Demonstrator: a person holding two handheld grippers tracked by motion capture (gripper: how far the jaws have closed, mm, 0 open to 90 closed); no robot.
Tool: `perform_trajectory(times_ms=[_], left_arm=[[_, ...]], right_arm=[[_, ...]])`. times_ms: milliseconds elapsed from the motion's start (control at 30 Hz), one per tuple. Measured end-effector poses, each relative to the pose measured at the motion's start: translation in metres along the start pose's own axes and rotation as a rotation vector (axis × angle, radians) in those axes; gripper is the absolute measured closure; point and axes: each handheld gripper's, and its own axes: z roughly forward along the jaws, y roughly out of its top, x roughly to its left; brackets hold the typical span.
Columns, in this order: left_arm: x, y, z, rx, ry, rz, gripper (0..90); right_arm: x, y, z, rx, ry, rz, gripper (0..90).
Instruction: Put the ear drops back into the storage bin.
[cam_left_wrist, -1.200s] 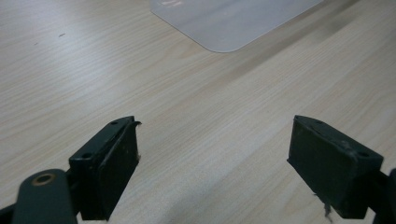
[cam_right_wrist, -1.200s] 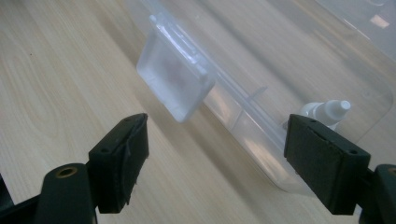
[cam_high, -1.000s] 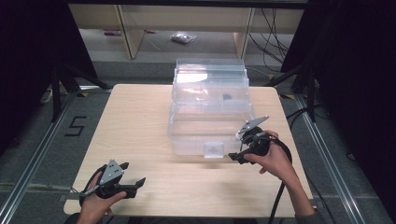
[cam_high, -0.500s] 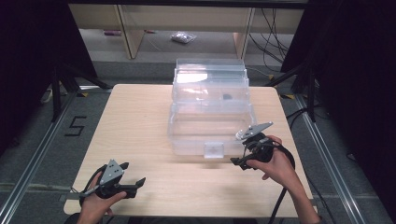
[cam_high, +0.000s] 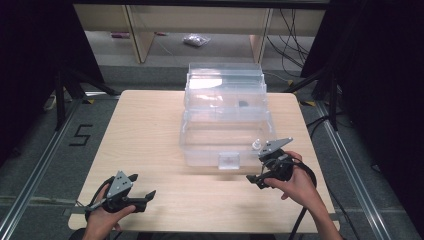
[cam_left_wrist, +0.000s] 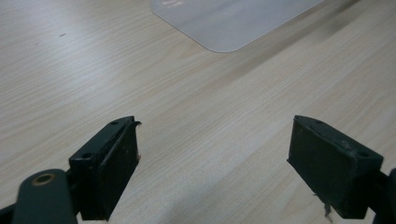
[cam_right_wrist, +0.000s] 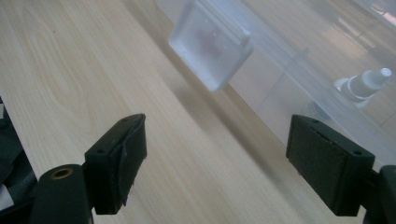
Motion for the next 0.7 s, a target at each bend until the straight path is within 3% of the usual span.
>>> perform_trajectory(times_ms=[67,100,167,200,267,300,333,367,400,433,467,500,567,633,667,700], left_arm=[[0.0,0.0,0.0,0.0,0.0,0.001,15.5],[0.0,0.0,0.0,0.001,0.0,0.001,15.5],[0.0,0.0,0.0,0.001,0.0,0.001,15.5],[0.0,0.0,0.0,0.002,0.0,0.002,15.5],[0.0,0.0,0.0,0.0,-0.001,0.001,15.5],[0.0,0.0,0.0,-0.002,-0.001,0.001,15.5],[0.0,0.0,0.0,-0.001,-0.001,0.001,15.5],[0.0,0.0,0.0,-0.001,-0.001,0.002,15.5],[0.0,0.0,0.0,-0.002,-0.001,0.002,15.5],[0.0,0.0,0.0,-0.002,-0.001,0.001,15.5],[0.0,0.0,0.0,-0.001,-0.001,0.002,15.5],[0.0,0.0,0.0,-0.001,-0.001,0.002,15.5],[0.0,0.0,0.0,-0.002,-0.001,0.001,15.5],[0.0,0.0,0.0,-0.001,-0.001,0.001,15.5],[0.0,0.0,0.0,-0.002,-0.001,0.001,15.5],[0.0,0.0,0.0,-0.002,-0.002,0.001,15.5]], right_arm=[[0.002,-0.003,0.001,0.003,-0.002,0.009,21.2],[0.002,-0.004,0.002,-0.001,0.008,-0.012,21.2],[0.005,-0.006,0.003,0.008,0.005,0.021,21.2],[0.004,-0.007,0.005,-0.01,0.007,0.004,21.2],[0.006,-0.008,0.003,0.009,0.015,0.02,21.2],[0.007,-0.009,0.005,-0.016,0.008,0.031,21.2],[0.007,-0.01,0.006,-0.017,0.016,0.022,21.2],[0.005,-0.011,0.006,-0.022,0.02,-0.025,21.2],[0.007,-0.013,0.007,-0.027,0.006,-0.003,21.2],[0.008,-0.013,0.006,-0.013,0.023,-0.003,21.2],[0.008,-0.014,0.009,-0.03,0.013,-0.032,21.2],[0.012,-0.015,0.008,-0.017,0.022,0.025,21.2],[0.011,-0.017,0.01,-0.019,0.027,-0.001,21.2],[0.014,-0.019,0.011,-0.018,0.031,0.019,21.2],[0.012,-0.02,0.012,-0.015,0.034,-0.018,21.2],[0.014,-0.02,0.012,-0.006,0.037,0.017,21.2]])
